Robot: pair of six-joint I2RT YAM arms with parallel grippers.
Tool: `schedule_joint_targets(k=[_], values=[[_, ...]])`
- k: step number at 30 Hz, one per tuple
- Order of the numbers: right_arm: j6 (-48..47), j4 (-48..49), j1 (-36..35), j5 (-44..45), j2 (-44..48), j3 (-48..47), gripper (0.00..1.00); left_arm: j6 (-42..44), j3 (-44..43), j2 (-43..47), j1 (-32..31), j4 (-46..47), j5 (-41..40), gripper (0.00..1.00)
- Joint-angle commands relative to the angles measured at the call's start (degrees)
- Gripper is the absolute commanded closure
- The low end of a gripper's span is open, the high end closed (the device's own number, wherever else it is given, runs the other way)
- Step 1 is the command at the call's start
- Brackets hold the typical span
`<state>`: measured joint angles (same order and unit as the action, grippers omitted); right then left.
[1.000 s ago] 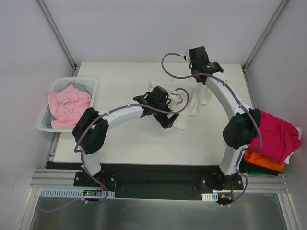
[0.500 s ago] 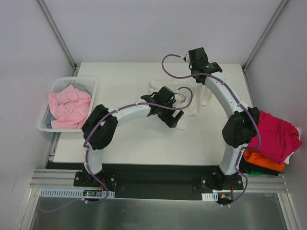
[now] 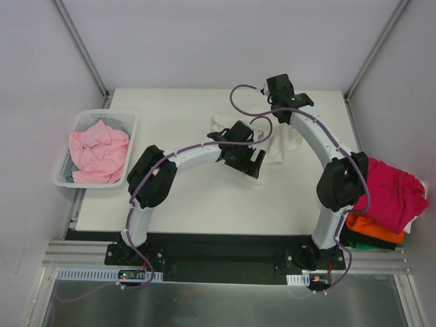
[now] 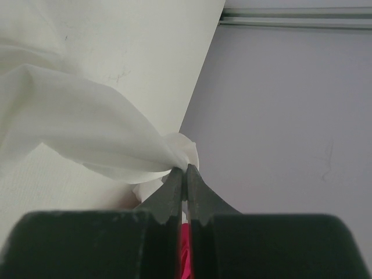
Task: Fold and stack the t-shirts
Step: Flatten the tshirt out
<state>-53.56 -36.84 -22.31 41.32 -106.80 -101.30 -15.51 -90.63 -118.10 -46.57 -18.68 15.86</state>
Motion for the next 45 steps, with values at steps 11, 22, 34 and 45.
schedule_joint_targets(k=[11,22,34,45], values=[[1.7,0.6,0.2,0.3,4.1,0.9,0.99,-3.7,1.0,0.9,-1.1,-1.8,-1.6,0.21],[2.0,0.7,0.2,-0.1,4.3,1.7,0.99,-3.0,-0.2,-1.4,-1.7,-1.8,-1.2,0.32],[2.1,0.3,0.1,-0.7,6.2,3.7,0.99,0.5,-3.3,-4.9,-1.6,-2.2,-1.1,0.62],[2.8,-0.3,-0.5,-1.1,6.0,4.6,0.99,2.6,-4.4,-4.2,-1.2,-2.9,-0.6,1.0]])
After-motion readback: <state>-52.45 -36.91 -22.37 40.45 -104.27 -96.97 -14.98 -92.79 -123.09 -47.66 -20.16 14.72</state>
